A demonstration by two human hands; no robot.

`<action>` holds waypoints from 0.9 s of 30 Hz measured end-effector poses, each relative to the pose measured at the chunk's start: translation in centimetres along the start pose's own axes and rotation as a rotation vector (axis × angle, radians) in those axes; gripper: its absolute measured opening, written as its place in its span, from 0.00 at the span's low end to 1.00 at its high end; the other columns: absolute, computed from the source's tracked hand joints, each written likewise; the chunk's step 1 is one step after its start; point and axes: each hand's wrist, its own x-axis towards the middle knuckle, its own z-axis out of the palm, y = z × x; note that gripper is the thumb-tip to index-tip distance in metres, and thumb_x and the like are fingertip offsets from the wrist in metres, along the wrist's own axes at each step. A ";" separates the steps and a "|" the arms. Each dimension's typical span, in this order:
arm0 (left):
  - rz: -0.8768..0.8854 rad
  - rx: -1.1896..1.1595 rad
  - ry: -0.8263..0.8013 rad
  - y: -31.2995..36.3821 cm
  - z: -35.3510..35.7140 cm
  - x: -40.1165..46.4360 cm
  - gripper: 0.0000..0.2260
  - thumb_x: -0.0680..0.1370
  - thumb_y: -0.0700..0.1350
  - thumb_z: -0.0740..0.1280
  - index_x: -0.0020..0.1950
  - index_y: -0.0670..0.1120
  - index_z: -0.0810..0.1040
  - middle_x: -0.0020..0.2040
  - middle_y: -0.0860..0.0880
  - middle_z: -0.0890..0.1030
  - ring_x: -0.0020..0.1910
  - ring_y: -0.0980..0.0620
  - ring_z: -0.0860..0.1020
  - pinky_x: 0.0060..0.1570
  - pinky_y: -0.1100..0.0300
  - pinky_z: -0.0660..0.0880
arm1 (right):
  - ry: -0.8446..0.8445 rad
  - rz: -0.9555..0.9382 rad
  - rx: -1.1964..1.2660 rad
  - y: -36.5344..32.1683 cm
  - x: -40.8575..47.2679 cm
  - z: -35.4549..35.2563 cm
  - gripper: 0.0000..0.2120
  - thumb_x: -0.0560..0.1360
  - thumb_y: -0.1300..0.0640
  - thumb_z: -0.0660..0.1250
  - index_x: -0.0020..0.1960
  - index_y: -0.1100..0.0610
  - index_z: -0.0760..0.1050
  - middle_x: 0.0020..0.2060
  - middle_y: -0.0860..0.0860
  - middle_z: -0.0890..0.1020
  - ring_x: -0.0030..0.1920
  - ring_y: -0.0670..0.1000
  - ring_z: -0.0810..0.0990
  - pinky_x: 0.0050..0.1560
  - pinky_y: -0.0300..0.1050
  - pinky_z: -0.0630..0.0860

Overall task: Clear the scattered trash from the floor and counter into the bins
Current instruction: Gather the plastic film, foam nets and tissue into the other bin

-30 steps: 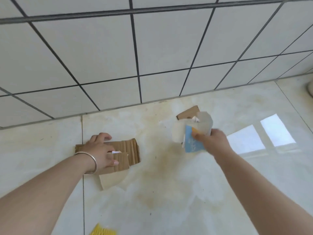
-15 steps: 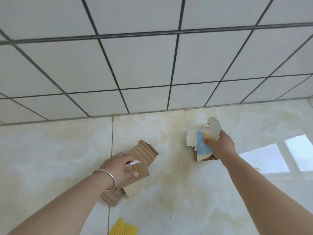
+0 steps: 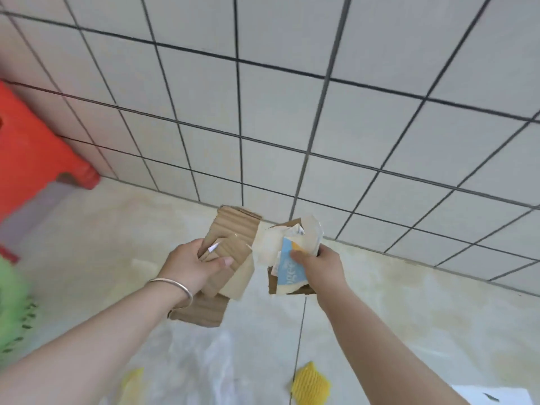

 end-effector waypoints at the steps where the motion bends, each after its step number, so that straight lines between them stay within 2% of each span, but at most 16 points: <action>1: -0.004 -0.025 0.055 -0.3 -2.9 -0.7 0.09 0.70 0.48 0.73 0.45 0.45 0.80 0.43 0.47 0.84 0.45 0.46 0.81 0.42 0.57 0.74 | -0.011 -0.029 -0.017 -1.6 -1.5 2.5 0.05 0.72 0.62 0.66 0.40 0.53 0.74 0.44 0.56 0.80 0.41 0.56 0.81 0.24 0.41 0.76; 4: -0.009 -0.086 0.224 -1.3 -11.2 -3.1 0.07 0.71 0.47 0.72 0.38 0.46 0.77 0.35 0.50 0.79 0.35 0.51 0.77 0.30 0.66 0.71 | -0.058 -0.085 -0.034 -5.4 -5.9 9.8 0.06 0.71 0.62 0.67 0.39 0.52 0.74 0.44 0.55 0.80 0.45 0.59 0.82 0.36 0.54 0.82; 6: 0.001 -0.130 0.301 -2.5 -16.2 -4.8 0.06 0.72 0.46 0.71 0.39 0.45 0.77 0.34 0.51 0.78 0.34 0.50 0.76 0.27 0.68 0.70 | -0.097 -0.119 -0.068 -7.3 -8.7 14.2 0.03 0.72 0.60 0.67 0.43 0.53 0.75 0.47 0.55 0.81 0.47 0.58 0.82 0.35 0.50 0.82; 7: 0.007 -0.150 0.328 -3.2 -18.6 -5.5 0.06 0.72 0.46 0.71 0.40 0.46 0.77 0.34 0.52 0.78 0.36 0.48 0.77 0.28 0.65 0.70 | -0.116 -0.144 -0.089 -8.1 -9.9 16.4 0.04 0.72 0.59 0.67 0.46 0.53 0.76 0.48 0.54 0.81 0.48 0.57 0.82 0.35 0.47 0.80; 9: 0.006 -0.203 0.386 -4.6 -23.1 -7.0 0.04 0.73 0.46 0.70 0.40 0.48 0.77 0.35 0.53 0.78 0.37 0.48 0.76 0.31 0.62 0.68 | -0.166 -0.190 -0.120 -9.3 -12.1 20.9 0.07 0.72 0.56 0.66 0.51 0.53 0.76 0.49 0.52 0.82 0.48 0.54 0.82 0.39 0.48 0.81; 11: 0.002 -0.266 0.453 -6.4 -27.5 -8.5 0.03 0.73 0.45 0.70 0.44 0.48 0.78 0.36 0.55 0.78 0.36 0.52 0.76 0.33 0.62 0.68 | -0.236 -0.234 -0.148 -10.1 -14.4 25.5 0.07 0.73 0.56 0.66 0.51 0.52 0.75 0.44 0.50 0.81 0.43 0.51 0.81 0.35 0.45 0.79; 13: -0.006 -0.336 0.524 -7.8 -31.4 -10.2 0.06 0.73 0.46 0.70 0.48 0.47 0.79 0.38 0.54 0.79 0.39 0.51 0.78 0.35 0.61 0.71 | -0.282 -0.273 -0.148 -10.2 -16.5 29.8 0.05 0.74 0.56 0.65 0.50 0.52 0.75 0.40 0.47 0.80 0.40 0.49 0.79 0.33 0.41 0.76; 16: -0.049 -0.435 0.650 -10.8 -37.1 -12.9 0.08 0.69 0.50 0.72 0.46 0.49 0.79 0.42 0.52 0.82 0.43 0.48 0.80 0.44 0.55 0.75 | -0.331 -0.310 -0.197 -9.6 -19.4 36.3 0.07 0.74 0.55 0.65 0.52 0.52 0.76 0.40 0.46 0.80 0.43 0.49 0.80 0.39 0.42 0.74; 19: -0.061 -0.464 0.805 -14.6 -42.6 -16.0 0.07 0.69 0.50 0.72 0.43 0.50 0.79 0.43 0.52 0.83 0.43 0.50 0.81 0.45 0.56 0.76 | -0.414 -0.347 -0.253 -8.6 -22.4 42.7 0.06 0.74 0.56 0.64 0.50 0.50 0.76 0.43 0.48 0.81 0.47 0.53 0.80 0.45 0.45 0.75; 22: -0.114 -0.460 0.960 -18.6 -46.8 -19.1 0.09 0.69 0.51 0.72 0.45 0.49 0.79 0.44 0.50 0.83 0.44 0.48 0.81 0.46 0.54 0.76 | -0.480 -0.392 -0.344 -7.5 -25.4 47.5 0.06 0.74 0.58 0.62 0.50 0.52 0.75 0.38 0.46 0.78 0.44 0.52 0.77 0.39 0.41 0.72; 25: -0.196 -0.477 1.111 -22.8 -49.2 -22.1 0.09 0.72 0.49 0.70 0.48 0.45 0.79 0.43 0.47 0.82 0.45 0.44 0.80 0.43 0.54 0.75 | -0.539 -0.386 -0.410 -5.9 -28.0 51.4 0.04 0.74 0.59 0.62 0.47 0.54 0.73 0.34 0.46 0.75 0.39 0.51 0.74 0.33 0.39 0.68; 27: -0.250 -0.488 1.194 -25.4 -49.7 -24.0 0.06 0.71 0.49 0.70 0.45 0.49 0.78 0.40 0.50 0.80 0.45 0.44 0.80 0.43 0.53 0.76 | -0.594 -0.390 -0.492 -4.6 -29.6 53.3 0.02 0.73 0.59 0.63 0.45 0.56 0.73 0.33 0.47 0.76 0.35 0.49 0.74 0.30 0.39 0.68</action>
